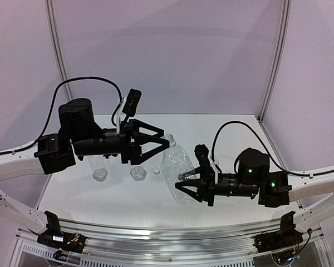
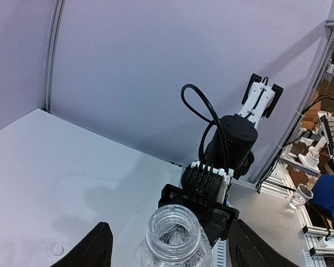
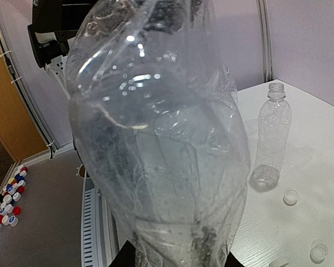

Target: Unscrew the bottle caps

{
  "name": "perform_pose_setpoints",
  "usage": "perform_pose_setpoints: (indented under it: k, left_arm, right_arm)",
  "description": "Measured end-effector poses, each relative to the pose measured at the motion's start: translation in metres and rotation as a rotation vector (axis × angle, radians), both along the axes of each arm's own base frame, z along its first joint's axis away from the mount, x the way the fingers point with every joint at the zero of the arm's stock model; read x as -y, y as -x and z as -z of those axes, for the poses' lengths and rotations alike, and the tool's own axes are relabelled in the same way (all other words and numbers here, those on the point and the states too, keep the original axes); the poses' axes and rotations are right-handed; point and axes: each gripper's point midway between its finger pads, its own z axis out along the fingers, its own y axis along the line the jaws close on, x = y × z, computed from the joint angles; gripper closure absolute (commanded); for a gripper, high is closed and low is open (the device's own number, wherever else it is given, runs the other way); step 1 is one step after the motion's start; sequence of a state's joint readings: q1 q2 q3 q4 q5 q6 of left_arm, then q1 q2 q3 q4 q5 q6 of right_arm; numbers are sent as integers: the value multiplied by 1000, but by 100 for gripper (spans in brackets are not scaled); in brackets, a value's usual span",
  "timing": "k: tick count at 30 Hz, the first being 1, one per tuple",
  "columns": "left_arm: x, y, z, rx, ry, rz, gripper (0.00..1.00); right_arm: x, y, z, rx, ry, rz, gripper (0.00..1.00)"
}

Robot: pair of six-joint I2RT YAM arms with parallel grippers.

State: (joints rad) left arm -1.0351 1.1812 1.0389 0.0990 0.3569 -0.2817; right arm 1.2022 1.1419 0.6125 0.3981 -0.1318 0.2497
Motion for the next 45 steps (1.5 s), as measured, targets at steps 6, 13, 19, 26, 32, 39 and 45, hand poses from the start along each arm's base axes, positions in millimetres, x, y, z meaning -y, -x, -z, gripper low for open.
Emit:
perform_pose_setpoints:
  k: [6,13,19,26,32,39,45]
  left_arm:
    - [7,-2,6,-13,-24,3,45]
    - [15,-3,8,-19,-38,12,56]
    - [17,1,7,-1,-41,24,84]
    - [18,0,7,3,-51,23,88]
    - [18,-3,14,-1,-78,10,88]
    - [14,-20,17,18,-98,-78,89]
    - [1,-54,22,58,-128,-267,88]
  right_arm:
    - [-1,2,0,10,3,-7,68]
    - [-1,2,1,16,9,-5,68]
    - [0,1,2,17,15,3,68]
    - [0,-1,2,26,17,18,35]
    - [4,-9,-1,34,12,74,1]
    - [14,-23,-11,45,-10,174,1]
    - [25,-34,-19,49,-26,263,1]
